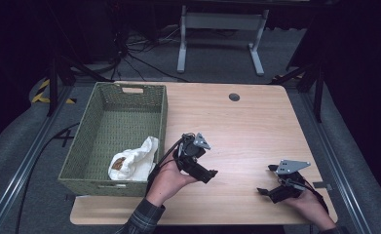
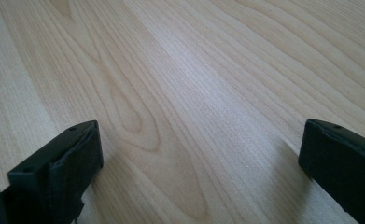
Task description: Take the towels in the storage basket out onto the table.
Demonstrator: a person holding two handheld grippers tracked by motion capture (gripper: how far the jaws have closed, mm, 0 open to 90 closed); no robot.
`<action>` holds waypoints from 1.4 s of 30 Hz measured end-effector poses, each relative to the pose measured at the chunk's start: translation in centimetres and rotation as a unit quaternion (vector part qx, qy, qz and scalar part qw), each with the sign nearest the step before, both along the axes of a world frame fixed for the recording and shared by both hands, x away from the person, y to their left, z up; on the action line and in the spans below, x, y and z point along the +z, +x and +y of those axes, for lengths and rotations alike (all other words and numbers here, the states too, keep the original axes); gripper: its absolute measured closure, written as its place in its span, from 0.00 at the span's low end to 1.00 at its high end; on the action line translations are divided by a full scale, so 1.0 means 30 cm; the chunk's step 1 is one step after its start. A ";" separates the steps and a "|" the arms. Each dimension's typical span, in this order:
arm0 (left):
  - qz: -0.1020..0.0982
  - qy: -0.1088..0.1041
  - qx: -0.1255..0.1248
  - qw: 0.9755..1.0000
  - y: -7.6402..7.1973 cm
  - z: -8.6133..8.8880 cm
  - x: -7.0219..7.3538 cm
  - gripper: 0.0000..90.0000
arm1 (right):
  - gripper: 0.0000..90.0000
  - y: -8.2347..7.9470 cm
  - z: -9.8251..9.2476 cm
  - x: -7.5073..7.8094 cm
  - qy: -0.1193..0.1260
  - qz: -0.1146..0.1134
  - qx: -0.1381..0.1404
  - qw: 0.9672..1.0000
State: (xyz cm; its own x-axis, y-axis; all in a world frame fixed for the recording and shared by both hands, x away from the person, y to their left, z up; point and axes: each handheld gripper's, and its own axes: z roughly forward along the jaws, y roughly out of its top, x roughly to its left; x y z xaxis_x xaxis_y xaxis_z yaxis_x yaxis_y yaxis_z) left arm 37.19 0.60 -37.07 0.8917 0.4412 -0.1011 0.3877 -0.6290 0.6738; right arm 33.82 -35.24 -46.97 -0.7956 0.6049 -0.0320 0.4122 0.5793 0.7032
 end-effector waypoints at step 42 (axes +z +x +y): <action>-0.015 0.004 0.077 0.997 0.050 0.317 0.118 0.08 | 0.00 -0.001 0.000 0.000 0.000 0.000 0.000 1.000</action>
State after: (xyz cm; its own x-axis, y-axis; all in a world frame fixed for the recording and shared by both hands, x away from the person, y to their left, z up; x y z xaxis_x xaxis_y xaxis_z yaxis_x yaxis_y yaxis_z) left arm 38.68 10.11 -33.53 0.8160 0.5735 -0.0724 0.4601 -0.5685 0.6820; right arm 33.80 -35.24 -46.97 -0.7951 0.6056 -0.0316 0.4126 0.5784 0.7037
